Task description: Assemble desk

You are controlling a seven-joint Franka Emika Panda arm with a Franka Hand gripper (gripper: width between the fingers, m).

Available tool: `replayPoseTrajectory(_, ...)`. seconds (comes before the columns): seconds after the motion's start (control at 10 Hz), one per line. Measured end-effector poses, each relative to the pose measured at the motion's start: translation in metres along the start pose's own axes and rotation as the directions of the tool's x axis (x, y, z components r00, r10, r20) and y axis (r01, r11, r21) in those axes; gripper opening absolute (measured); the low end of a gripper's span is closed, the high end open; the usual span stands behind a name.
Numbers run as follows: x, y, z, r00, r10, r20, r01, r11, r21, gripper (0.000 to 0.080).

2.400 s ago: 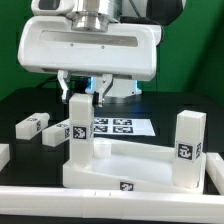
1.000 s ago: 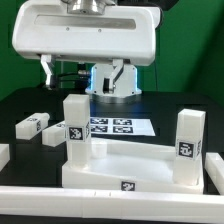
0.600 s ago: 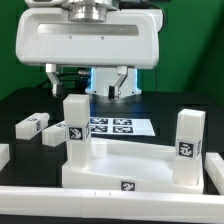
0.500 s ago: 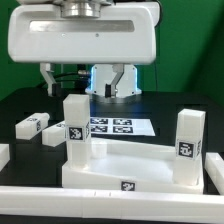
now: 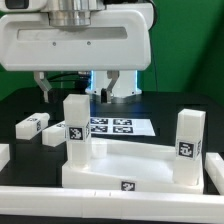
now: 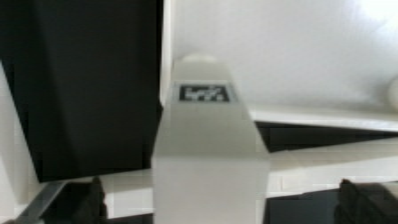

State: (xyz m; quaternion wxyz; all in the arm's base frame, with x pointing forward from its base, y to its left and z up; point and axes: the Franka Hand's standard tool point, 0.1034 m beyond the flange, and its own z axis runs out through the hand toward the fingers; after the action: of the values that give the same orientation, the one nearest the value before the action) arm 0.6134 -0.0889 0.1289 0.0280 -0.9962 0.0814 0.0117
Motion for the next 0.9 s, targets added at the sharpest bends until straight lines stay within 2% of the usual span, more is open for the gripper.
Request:
replayPoseTrajectory(0.4, -0.0036, 0.0047, 0.0111, 1.000, 0.001, 0.017, -0.001, 1.000, -0.005, 0.0649)
replayPoseTrajectory(0.5, -0.0034, 0.0039, 0.0115, 1.000, 0.000, 0.015, 0.000, 1.000, -0.005, 0.0509)
replayPoseTrajectory(0.6, -0.0033, 0.0033, 0.0115, 1.000, -0.001, 0.015, 0.001, 1.000, -0.005, 0.0509)
replayPoseTrajectory(0.7, -0.0033, 0.0035, 0.0116, 1.000, -0.001, 0.015, 0.001, 1.000, -0.005, 0.0371)
replayPoseTrajectory(0.8, -0.0033, 0.0035, 0.0115, 1.000, -0.001, 0.015, 0.001, 1.000, -0.005, 0.0288)
replayPoseTrajectory(0.9, -0.0033, 0.0035, 0.0115, 1.000, 0.007, 0.015, -0.007, 1.000, -0.005, 0.0288)
